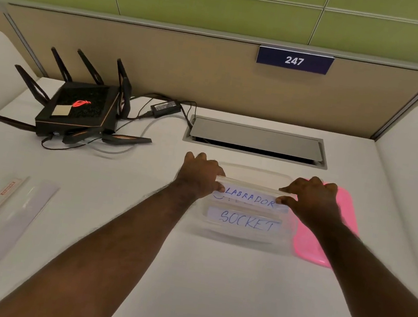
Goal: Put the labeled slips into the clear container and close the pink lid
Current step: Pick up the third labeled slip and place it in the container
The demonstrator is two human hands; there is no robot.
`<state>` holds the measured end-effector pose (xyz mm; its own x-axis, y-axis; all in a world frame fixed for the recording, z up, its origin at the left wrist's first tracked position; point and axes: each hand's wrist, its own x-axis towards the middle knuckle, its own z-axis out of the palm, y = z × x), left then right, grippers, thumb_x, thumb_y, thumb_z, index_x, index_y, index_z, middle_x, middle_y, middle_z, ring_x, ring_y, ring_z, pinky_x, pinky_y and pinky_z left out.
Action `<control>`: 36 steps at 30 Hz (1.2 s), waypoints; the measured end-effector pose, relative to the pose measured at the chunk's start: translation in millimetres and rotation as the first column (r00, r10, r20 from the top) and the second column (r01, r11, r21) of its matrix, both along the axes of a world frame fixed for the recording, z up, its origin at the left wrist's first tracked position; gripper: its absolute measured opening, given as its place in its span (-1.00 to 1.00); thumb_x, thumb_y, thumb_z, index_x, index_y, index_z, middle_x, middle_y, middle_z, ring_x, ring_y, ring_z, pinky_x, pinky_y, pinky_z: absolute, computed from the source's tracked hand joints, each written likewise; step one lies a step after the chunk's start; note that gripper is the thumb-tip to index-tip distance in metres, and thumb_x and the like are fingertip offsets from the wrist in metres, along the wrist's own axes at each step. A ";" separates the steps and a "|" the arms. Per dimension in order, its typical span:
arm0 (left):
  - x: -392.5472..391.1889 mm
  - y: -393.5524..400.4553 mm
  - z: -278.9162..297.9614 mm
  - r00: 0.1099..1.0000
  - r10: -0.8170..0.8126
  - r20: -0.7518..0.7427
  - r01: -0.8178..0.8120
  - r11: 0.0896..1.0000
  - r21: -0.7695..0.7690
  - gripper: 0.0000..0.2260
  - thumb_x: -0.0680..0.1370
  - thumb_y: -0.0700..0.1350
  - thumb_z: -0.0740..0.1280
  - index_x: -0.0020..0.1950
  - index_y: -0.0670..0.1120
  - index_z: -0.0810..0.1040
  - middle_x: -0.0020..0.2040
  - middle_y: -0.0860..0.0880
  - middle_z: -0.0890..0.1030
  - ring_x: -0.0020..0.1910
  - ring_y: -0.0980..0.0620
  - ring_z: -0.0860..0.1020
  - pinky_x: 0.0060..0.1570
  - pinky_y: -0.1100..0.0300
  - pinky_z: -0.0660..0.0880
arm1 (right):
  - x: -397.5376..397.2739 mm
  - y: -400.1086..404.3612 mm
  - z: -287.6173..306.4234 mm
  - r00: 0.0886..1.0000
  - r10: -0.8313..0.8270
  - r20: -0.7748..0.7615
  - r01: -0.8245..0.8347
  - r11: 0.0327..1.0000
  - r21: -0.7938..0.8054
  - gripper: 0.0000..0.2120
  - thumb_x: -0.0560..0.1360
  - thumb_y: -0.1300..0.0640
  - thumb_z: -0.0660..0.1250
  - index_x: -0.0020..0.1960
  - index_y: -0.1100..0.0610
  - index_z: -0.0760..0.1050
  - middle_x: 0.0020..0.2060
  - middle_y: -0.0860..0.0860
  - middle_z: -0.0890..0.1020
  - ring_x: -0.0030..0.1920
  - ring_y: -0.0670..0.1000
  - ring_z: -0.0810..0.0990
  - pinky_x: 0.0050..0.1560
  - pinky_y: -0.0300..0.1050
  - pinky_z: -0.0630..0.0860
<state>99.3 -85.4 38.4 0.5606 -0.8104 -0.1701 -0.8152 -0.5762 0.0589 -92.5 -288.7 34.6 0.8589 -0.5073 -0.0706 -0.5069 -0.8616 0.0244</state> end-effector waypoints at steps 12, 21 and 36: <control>-8.3 -25.8 -29.0 0.975 -0.018 0.221 -0.023 0.983 0.180 -0.68 0.54 0.12 0.30 0.21 0.00 0.59 0.11 0.01 0.66 0.25 -0.08 0.40 0.29 -0.06 0.18 | 23.5 -0.3 -22.2 0.990 0.099 -0.097 -0.117 0.973 -0.199 -0.72 0.45 -0.18 0.35 0.04 -0.05 0.66 -0.01 -0.03 0.69 0.04 0.11 0.53 0.07 0.07 0.26; -18.6 -38.0 -38.0 0.944 -0.098 0.316 0.008 0.962 0.274 -0.80 0.54 -0.13 0.25 0.07 -0.09 0.63 0.04 -0.04 0.65 0.20 -0.15 0.43 0.33 -0.08 0.17 | 30.7 7.7 -28.2 0.972 0.116 -0.205 -0.162 0.961 -0.223 -0.71 0.46 -0.15 0.36 -0.06 0.07 0.64 -0.14 0.00 0.72 0.05 0.10 0.50 0.15 0.10 0.24; -11.9 -14.9 -17.0 0.943 0.009 0.332 0.071 0.971 -0.228 -0.78 0.43 -0.10 0.25 0.00 -0.03 0.62 -0.08 0.00 0.58 -0.08 -0.08 0.48 -0.08 0.03 0.26 | 42.0 16.9 -10.3 0.990 0.125 0.068 -0.107 0.970 -0.218 -0.68 0.51 -0.10 0.26 0.15 0.02 0.61 0.02 0.01 0.69 0.05 0.13 0.58 0.07 0.09 0.33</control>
